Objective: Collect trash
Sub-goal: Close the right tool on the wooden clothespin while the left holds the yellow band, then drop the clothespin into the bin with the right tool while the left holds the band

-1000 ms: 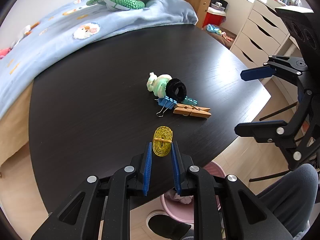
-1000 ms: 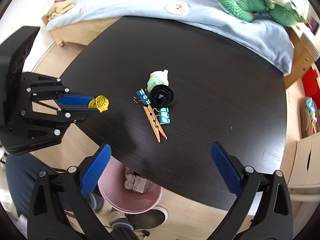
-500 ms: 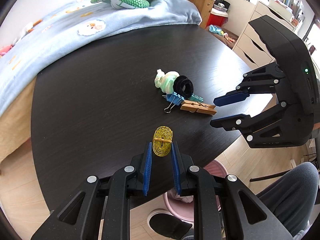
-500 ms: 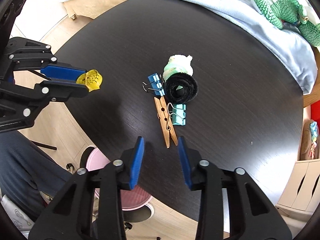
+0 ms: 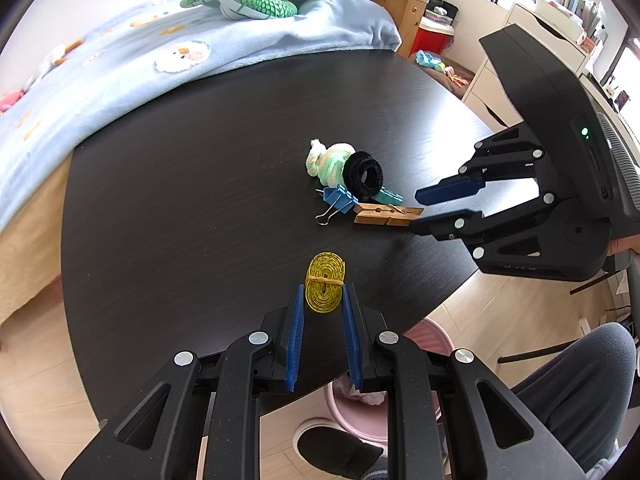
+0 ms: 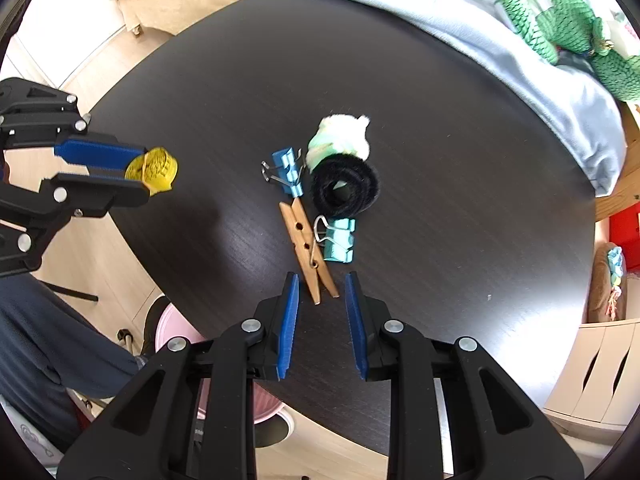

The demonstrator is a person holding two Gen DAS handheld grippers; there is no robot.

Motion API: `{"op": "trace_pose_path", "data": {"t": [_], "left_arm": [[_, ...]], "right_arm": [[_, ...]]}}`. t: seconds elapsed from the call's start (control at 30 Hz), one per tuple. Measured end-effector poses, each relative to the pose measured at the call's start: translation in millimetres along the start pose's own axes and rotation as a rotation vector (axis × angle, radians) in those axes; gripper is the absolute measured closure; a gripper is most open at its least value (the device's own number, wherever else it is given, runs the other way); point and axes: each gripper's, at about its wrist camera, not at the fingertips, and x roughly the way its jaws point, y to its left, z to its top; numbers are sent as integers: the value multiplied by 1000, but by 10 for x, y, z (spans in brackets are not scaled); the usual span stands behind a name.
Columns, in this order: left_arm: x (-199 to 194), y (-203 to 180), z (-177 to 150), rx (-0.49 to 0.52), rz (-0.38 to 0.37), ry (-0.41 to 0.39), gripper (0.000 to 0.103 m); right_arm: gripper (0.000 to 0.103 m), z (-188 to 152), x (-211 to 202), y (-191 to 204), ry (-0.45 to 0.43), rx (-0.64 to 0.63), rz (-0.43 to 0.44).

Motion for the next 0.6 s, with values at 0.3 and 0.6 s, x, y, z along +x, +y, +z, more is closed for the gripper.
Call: {"op": "trace_pose_path", "data": {"t": [0.3, 0.6], "left_arm": [[-2, 4, -18, -2, -3, -3, 84], [-80, -36, -50, -1, 4, -17, 84]], "right_arm": [[89, -21, 13, -5, -8, 6, 11], [90, -135, -237, 104, -79, 17, 23]]}}
